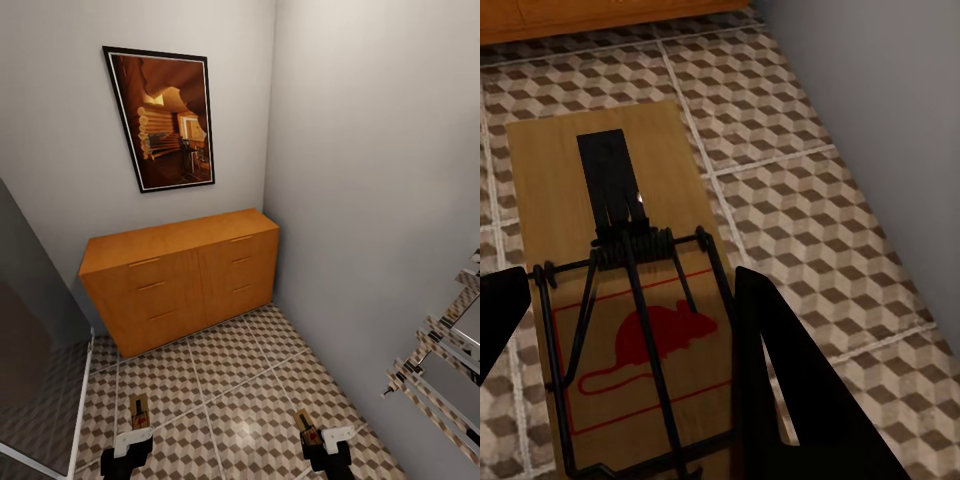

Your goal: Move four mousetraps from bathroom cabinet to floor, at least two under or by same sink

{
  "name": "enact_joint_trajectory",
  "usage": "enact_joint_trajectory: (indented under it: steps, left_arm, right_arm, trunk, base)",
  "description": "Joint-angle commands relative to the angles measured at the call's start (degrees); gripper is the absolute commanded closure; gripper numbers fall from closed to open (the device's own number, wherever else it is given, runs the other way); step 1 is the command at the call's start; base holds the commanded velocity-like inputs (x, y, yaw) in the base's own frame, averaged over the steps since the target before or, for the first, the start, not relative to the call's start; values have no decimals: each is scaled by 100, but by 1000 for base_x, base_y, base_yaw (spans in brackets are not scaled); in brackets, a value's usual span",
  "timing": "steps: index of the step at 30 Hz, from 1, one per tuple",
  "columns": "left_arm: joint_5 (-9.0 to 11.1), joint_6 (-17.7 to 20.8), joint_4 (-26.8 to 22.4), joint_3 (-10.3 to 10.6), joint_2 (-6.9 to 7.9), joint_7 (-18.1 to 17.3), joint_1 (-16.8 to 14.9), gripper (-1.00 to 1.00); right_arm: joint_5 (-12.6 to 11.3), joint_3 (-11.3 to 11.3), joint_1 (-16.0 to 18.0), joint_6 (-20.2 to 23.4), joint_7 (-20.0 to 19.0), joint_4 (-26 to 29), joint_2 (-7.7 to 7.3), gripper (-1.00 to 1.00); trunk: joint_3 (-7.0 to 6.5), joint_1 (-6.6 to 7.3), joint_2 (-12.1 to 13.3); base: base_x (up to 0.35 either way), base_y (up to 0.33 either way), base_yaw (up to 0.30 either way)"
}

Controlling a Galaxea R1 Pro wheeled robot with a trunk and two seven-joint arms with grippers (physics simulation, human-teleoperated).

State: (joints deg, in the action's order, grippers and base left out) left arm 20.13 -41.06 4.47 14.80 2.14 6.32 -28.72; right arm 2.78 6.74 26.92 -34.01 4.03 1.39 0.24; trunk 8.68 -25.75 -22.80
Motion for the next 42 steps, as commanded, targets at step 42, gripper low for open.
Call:
enact_joint_trajectory:
  steps: [42]
  left_arm:
    - [-10,-25,19,52,-9,45,-9,100]
  right_arm:
    - [21,29,6,-26,63,-7,2,100]
  trunk:
    - [31,-3,-12]
  base:
    - [0,0,23]
